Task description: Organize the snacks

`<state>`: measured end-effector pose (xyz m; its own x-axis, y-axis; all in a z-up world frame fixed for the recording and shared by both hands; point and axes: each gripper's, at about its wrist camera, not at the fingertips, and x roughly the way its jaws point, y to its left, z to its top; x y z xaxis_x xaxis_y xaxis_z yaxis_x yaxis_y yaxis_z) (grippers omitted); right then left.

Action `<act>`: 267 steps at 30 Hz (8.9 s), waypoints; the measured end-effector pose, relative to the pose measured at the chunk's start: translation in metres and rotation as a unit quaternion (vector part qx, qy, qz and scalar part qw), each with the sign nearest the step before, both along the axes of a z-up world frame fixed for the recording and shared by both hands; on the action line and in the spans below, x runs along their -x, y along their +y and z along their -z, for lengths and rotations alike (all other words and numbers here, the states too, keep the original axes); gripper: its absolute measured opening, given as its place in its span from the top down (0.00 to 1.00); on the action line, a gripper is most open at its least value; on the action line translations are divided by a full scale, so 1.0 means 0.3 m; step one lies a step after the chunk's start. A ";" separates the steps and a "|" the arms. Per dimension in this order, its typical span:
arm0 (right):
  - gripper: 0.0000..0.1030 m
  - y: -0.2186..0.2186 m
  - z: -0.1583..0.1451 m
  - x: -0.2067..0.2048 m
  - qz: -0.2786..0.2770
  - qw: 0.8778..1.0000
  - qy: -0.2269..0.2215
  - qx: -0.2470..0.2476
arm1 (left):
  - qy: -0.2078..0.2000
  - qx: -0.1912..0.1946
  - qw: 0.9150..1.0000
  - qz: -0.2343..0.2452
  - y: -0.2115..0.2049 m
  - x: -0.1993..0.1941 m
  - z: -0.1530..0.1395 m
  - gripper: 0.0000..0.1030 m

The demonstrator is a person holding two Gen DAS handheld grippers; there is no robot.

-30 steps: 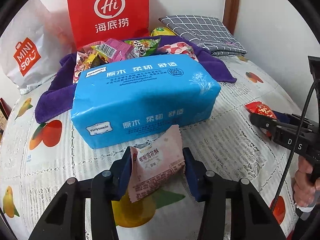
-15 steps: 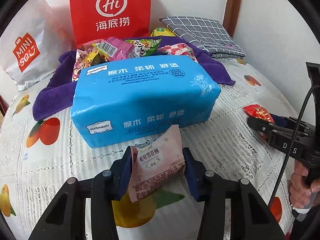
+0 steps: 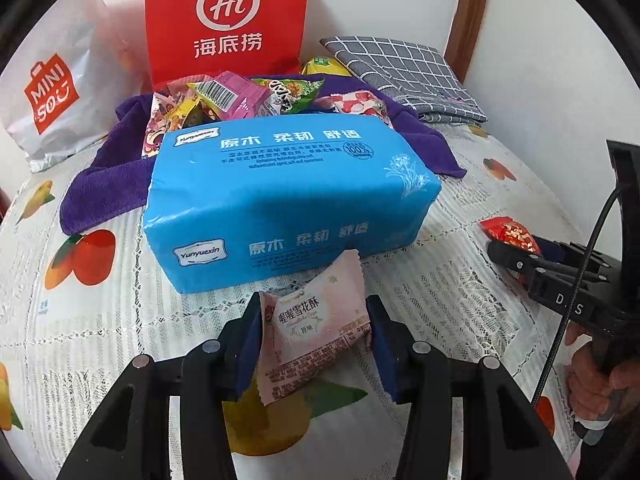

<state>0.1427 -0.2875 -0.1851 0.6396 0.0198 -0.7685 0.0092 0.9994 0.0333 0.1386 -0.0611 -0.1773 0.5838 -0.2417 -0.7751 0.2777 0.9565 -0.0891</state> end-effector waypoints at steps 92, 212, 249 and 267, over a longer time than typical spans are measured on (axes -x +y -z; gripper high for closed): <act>0.60 0.300 -0.536 -0.272 -0.107 0.988 -0.107 -0.028 | -0.061 0.100 0.987 -0.111 0.300 -0.231 -0.533 0.57; 0.59 0.278 -0.209 -0.770 -0.161 0.986 0.035 -0.017 | 0.076 0.067 0.992 -0.076 0.133 -0.769 -0.188 0.46; 0.46 0.302 -0.376 -0.591 -0.139 0.990 -0.019 -0.009 | 0.022 0.042 0.996 -0.081 0.185 -0.532 -0.401 0.17; 0.16 0.252 -0.583 -0.047 -0.069 0.994 -0.083 0.003 | -0.065 0.022 0.994 -0.085 0.175 -0.078 -0.565 0.05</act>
